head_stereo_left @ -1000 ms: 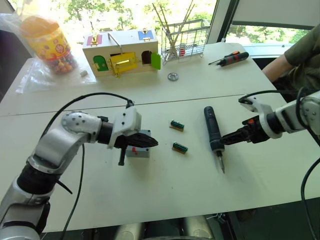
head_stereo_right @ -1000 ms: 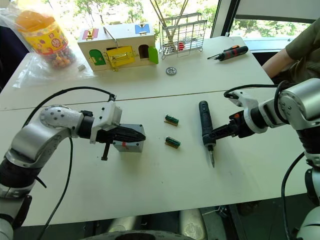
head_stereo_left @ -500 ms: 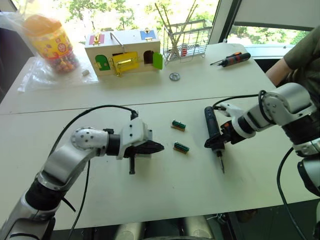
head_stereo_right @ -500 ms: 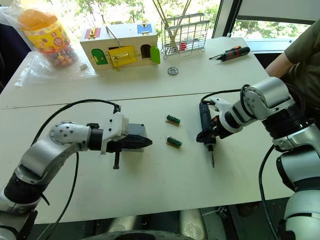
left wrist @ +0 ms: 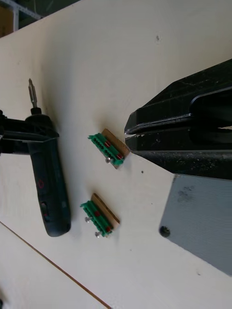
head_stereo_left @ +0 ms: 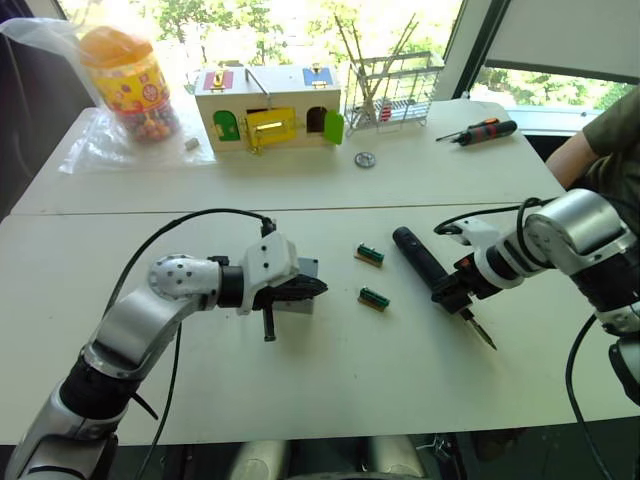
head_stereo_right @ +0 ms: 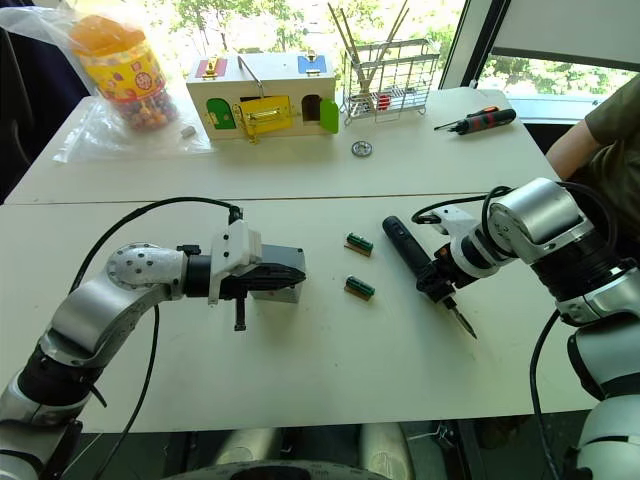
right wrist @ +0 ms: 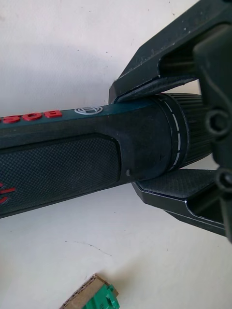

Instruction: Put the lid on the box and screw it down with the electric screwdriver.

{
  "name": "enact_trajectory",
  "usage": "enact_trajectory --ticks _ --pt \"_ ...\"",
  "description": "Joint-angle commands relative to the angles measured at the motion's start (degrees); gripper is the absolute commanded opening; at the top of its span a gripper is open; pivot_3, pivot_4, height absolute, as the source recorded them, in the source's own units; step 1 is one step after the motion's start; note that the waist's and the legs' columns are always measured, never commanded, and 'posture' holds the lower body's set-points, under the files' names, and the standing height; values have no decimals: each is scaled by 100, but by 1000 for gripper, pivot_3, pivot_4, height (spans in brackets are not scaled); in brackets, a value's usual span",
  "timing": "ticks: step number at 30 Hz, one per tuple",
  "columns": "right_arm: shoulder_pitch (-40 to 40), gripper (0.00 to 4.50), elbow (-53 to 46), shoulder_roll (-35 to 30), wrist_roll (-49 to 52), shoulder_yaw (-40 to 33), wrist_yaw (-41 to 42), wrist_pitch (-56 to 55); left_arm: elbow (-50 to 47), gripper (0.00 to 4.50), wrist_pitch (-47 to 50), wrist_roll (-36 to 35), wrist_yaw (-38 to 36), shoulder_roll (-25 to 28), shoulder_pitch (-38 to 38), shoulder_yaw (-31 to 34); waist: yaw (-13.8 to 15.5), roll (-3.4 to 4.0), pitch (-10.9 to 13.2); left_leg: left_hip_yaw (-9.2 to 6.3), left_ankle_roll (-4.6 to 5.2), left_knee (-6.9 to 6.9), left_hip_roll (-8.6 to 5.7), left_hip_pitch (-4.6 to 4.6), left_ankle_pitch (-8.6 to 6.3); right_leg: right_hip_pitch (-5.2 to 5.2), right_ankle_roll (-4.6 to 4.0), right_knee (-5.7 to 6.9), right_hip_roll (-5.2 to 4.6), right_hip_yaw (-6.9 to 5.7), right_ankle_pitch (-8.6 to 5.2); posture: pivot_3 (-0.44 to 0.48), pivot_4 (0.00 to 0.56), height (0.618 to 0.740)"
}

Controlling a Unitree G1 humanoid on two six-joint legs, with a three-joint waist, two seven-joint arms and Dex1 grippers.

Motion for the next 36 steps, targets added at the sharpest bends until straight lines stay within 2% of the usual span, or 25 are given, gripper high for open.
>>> enact_trajectory --ticks 1,4,8,12,15,16,19,22,24,26,29,32,36 --pt "273 1761 554 -15 -545 298 208 -20 25 0 -161 74 -70 61 -109 60 53 -5 -4 0 11 -3 1 28 -7 20 -4 -20 1 -1 3 0 150 740" --pt "-152 1761 959 222 -625 -345 341 15 240 0 -158 27 -138 156 -140 265 46 -5 -4 1 23 -9 0 61 -16 65 -11 -57 10 -3 11 0 150 740" --pt "-881 1761 1432 412 -499 -1500 525 106 586 0 -125 -149 -242 279 -187 635 17 49 29 14 24 -10 -3 49 -17 42 -4 -59 10 14 27 0 150 740" --pt "-1123 1761 1235 486 -578 -2795 117 143 838 0 -29 -367 -418 494 -306 1006 -31 74 45 27 -44 -2 3 -113 27 -143 19 27 -4 15 39 0 150 740" --pt "-905 1761 401 1169 -355 -4495 -467 -192 1002 0 93 -494 -567 645 -328 1160 -131 76 46 24 -58 -17 13 -143 36 -189 18 41 -5 -9 38 0 150 740" --pt "-633 1761 -334 1642 -182 -5077 -657 -912 1073 0 161 -509 -585 691 -324 1177 -190 78 47 27 -58 -25 13 -143 36 -190 17 40 -6 -10 38 0 150 740" --pt "21 1761 -2066 3014 218 -5835 -1163 -2103 1307 0 190 -471 -584 713 -258 1205 -352 85 46 45 -57 -12 15 -138 37 -188 19 48 -11 -7 39 0 150 740" --pt "581 1761 -3014 4096 847 -5838 -1381 -2460 1544 0 227 -550 -231 392 -348 1397 -397 92 48 44 -57 -6 12 -134 38 -190 19 69 -14 -5 39 0 150 740" --pt "946 1761 -3346 4816 1187 -5692 -1543 -2770 1475 0 180 -455 -382 514 -242 1317 -423 92 47 33 -57 1 9 -134 38 -187 19 74 -14 -10 39 0 150 740" --pt "1367 1761 -3580 5282 945 -5175 -1562 -3277 1248 0 275 -456 -433 605 -104 1229 -437 94 48 31 -57 -2 8 -134 38 -187 19 74 -16 -9 39 0 150 740" --pt "1913 1761 -3659 5498 317 -4325 -1419 -3998 1066 0 328 -441 -383 623 14 1136 -434 96 46 31 -57 -3 1 -133 38 -187 19 73 -17 -7 39 0 150 740" --pt "2400 1761 -3511 5442 -338 -3601 -1132 -4795 944 0 317 -394 -298 571 171 1076 -434 96 46 32 -57 1 1 -132 38 -187 19 77 -14 -7 39 0 150 740" --pt "2697 1761 -3248 5401 -796 -3125 -935 -5453 899 0 267 -331 -360 654 432 993 -448 97 46 34 -57 -2 3 -130 38 -192 19 81 -8 -8 39 0 150 740"
